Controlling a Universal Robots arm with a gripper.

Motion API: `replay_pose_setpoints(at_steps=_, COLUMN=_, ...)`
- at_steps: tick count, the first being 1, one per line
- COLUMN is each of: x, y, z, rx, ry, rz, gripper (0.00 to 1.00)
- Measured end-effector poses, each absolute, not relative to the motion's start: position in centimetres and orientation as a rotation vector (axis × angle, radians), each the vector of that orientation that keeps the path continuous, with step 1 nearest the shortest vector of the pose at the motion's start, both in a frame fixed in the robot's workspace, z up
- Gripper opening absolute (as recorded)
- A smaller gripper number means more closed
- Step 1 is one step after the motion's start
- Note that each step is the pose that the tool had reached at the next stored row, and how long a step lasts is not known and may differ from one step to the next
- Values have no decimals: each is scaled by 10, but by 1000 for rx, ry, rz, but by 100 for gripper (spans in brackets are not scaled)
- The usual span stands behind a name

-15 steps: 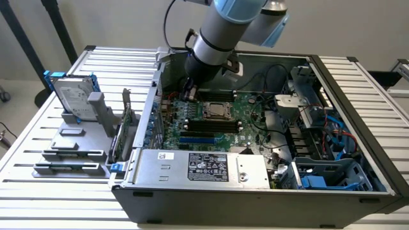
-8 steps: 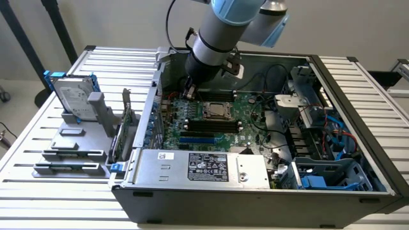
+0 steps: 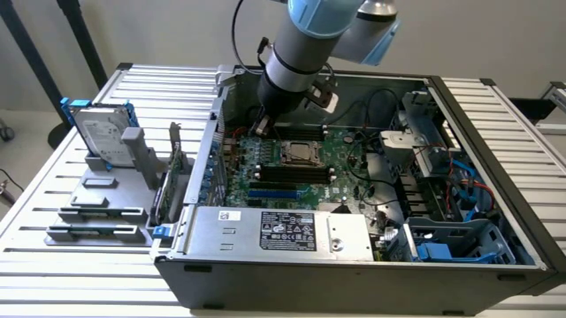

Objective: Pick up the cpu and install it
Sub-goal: 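Install the first cpu locking lever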

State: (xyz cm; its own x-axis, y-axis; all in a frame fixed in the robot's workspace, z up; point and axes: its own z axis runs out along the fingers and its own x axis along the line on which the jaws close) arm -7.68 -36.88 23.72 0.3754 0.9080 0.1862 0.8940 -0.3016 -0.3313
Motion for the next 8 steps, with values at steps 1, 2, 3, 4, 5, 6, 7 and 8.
replay_pose_setpoints(at_steps=1, x=-77, y=-369, z=237, rx=-2277, ry=-1547, rz=46, gripper=11)
replay_pose_setpoints(at_steps=2, x=-77, y=-369, z=237, rx=-2291, ry=-1526, rz=41, gripper=11)
replay_pose_setpoints(at_steps=3, x=-77, y=-369, z=236, rx=-2305, ry=-1504, rz=36, gripper=11)
replay_pose_setpoints(at_steps=4, x=-77, y=-369, z=236, rx=-2318, ry=-1483, rz=31, gripper=11)
replay_pose_setpoints(at_steps=5, x=-77, y=-369, z=236, rx=-2332, ry=-1462, rz=26, gripper=11)
replay_pose_setpoints(at_steps=6, x=-77, y=-369, z=236, rx=-2344, ry=-1442, rz=22, gripper=11)
replay_pose_setpoints(at_steps=7, x=-77, y=-369, z=236, rx=-2356, ry=-1422, rz=17, gripper=11)
replay_pose_setpoints(at_steps=8, x=-77, y=-369, z=236, rx=-2367, ry=-1403, rz=13, gripper=11)
